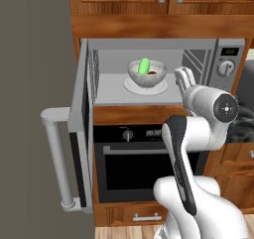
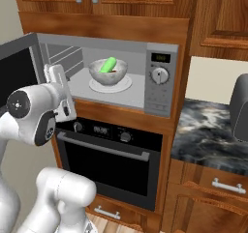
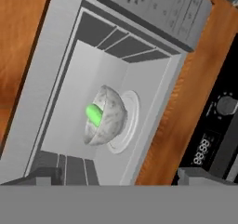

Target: Place the bowl containing the corn and tomato in the microwave. Close the microwave door and press the start button to microwave the meal.

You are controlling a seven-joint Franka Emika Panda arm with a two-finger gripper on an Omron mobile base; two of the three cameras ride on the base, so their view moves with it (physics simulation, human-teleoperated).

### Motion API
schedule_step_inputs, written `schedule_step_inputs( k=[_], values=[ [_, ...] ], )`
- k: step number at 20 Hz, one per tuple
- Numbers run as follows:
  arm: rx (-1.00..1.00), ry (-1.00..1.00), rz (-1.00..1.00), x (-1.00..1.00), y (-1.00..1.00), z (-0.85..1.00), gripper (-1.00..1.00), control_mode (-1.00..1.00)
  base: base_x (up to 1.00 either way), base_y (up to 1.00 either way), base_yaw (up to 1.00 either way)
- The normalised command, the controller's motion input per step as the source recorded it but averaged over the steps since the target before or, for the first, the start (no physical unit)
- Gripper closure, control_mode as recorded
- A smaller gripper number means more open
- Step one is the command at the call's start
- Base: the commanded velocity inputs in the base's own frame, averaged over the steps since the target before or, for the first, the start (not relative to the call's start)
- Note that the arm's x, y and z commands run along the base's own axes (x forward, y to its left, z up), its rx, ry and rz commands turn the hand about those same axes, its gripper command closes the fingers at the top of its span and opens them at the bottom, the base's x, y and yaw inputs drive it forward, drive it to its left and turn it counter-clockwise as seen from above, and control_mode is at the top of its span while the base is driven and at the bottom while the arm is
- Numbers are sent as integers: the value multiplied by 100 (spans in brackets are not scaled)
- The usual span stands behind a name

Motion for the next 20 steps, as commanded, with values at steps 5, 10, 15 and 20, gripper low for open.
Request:
schedule_step_inputs(
  k=[5, 10, 15, 20],
  values=[
    [-17, 1, 17, -81, 69, 33, -100, -100, 0, 0, 0],
    [-23, 10, 4, -70, 78, 65, -100, -100, 0, 0, 0],
    [-28, 7, 2, -65, 61, 47, -100, -100, 0, 0, 0],
    [5, -3, 9, -73, 7, 3, -100, -100, 0, 0, 0]
  ],
)
